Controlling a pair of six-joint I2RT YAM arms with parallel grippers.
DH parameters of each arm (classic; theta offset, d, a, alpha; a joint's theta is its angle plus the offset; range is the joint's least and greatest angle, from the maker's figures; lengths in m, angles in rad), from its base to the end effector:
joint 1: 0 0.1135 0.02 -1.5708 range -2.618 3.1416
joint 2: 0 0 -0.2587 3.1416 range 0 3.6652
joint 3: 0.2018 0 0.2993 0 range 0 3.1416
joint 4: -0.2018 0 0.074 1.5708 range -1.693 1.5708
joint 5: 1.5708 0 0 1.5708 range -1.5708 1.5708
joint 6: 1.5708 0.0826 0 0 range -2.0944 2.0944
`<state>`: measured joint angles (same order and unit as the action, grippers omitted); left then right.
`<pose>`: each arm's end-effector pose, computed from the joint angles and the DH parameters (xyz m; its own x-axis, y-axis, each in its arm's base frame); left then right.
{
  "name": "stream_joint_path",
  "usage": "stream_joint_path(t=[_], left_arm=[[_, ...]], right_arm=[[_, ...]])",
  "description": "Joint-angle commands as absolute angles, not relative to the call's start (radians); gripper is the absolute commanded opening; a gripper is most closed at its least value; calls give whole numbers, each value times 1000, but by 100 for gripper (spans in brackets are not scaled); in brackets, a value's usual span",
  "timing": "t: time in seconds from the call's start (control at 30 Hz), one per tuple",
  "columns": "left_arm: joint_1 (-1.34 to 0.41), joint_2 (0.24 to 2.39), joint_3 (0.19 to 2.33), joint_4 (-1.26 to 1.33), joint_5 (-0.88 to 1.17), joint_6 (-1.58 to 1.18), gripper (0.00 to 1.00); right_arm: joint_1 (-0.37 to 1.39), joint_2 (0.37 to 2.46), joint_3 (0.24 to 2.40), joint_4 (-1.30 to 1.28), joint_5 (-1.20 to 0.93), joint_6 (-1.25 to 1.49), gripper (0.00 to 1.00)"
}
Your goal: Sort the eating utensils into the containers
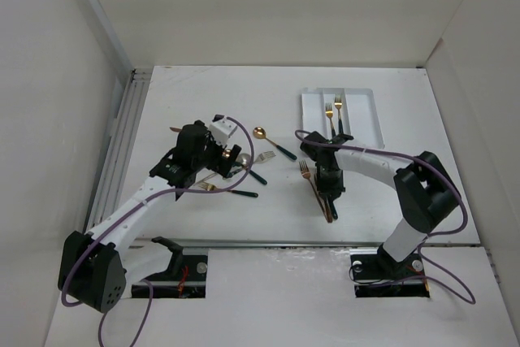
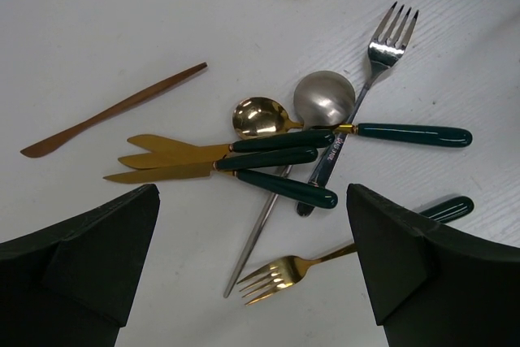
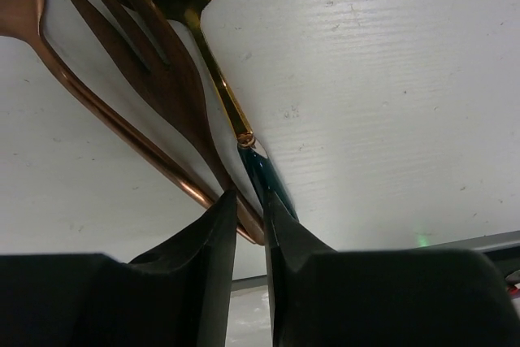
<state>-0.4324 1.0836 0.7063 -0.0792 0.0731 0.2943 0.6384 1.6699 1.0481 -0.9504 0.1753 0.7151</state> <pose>0.3007 -0.1454 0.2209 -0.2445 0.4315 -0.8683 0.5730 0.7867 0.2296 0.2645 0.1783 0.0936 -0.9912 0.0685 -0.1133 0.0834 0.9877 -0.1326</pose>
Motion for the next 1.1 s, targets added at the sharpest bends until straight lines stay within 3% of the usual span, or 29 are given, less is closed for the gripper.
stream_joint_path(t=[0.0,0.5,0.97,1.07], left_arm=[[-439,1051,701,-49,66,284,100],[-448,1042,683,-49,66,284,100],[-448,1032,673,-40,55,284,100],[-448,1032,673,-40,55,284,100]], right_arm=[[650,1635,1054,-937,187,730,25],[641,1680,1063,-946,276,770,24],[632,1750,994,-792,173,729,28],[632,1750,985,-782,163,716,16]])
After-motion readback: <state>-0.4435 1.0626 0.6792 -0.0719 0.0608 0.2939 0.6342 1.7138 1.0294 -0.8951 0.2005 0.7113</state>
